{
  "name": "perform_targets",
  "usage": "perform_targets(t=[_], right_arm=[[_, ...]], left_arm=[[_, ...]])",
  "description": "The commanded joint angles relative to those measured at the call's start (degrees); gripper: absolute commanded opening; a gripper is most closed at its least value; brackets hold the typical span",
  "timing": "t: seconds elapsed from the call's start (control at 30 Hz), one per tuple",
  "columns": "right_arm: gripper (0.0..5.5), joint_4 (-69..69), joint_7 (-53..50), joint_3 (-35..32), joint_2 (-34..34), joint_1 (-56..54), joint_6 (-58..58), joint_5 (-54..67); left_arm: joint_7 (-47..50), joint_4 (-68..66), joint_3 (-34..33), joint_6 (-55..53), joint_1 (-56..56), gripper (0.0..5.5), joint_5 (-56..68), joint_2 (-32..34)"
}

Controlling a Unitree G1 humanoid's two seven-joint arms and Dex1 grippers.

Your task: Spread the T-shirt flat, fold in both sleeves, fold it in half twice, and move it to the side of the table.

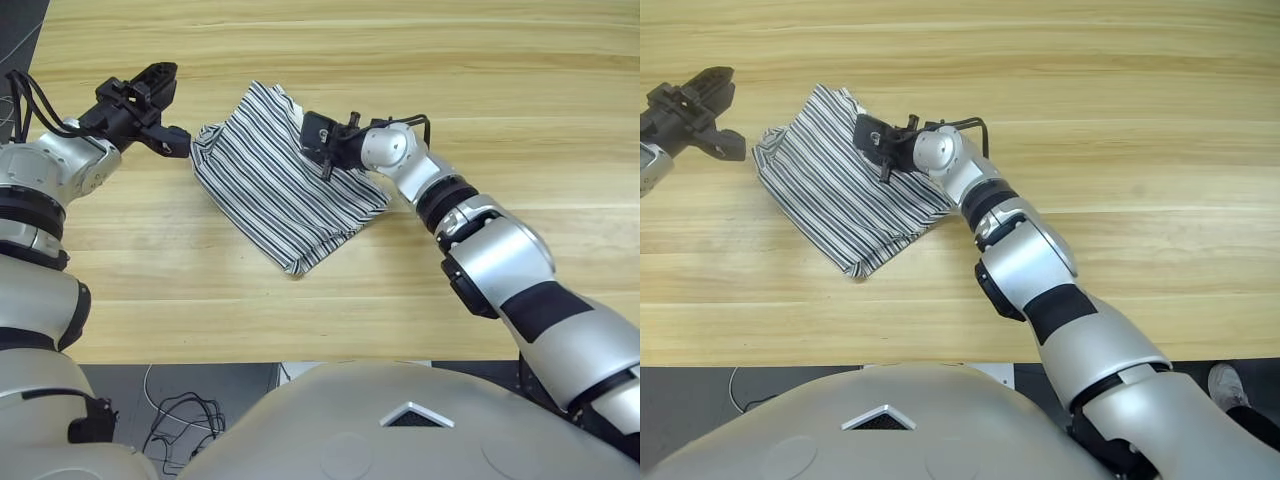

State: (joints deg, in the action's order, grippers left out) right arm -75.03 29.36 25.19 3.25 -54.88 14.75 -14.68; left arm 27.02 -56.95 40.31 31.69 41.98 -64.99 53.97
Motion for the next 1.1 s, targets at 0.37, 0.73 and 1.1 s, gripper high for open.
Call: perform_targets(t=[0.37, 0.73, 1.1], right_arm=[[1.38, 19.2, 12.9, -6.9, -17.7, 13.4, 7.4, 2.8], [1.38, 16.3, 7.1, -0.9, -3.3, 7.5, 14.1, -1.7], [1.38, 0.1, 12.6, 8.4, -6.1, 4.7, 4.3, -14.6]], left_arm=[[-5.8, 5.8, -3.7, -1.2, -2.6, 1.56, 5.0, -0.4], [-7.7, 6.8, -4.1, -0.7, -1.6, 1.56, 4.9, 0.3], [-10.3, 9.4, -5.0, -0.2, -1.5, 1.56, 5.5, -0.1]])
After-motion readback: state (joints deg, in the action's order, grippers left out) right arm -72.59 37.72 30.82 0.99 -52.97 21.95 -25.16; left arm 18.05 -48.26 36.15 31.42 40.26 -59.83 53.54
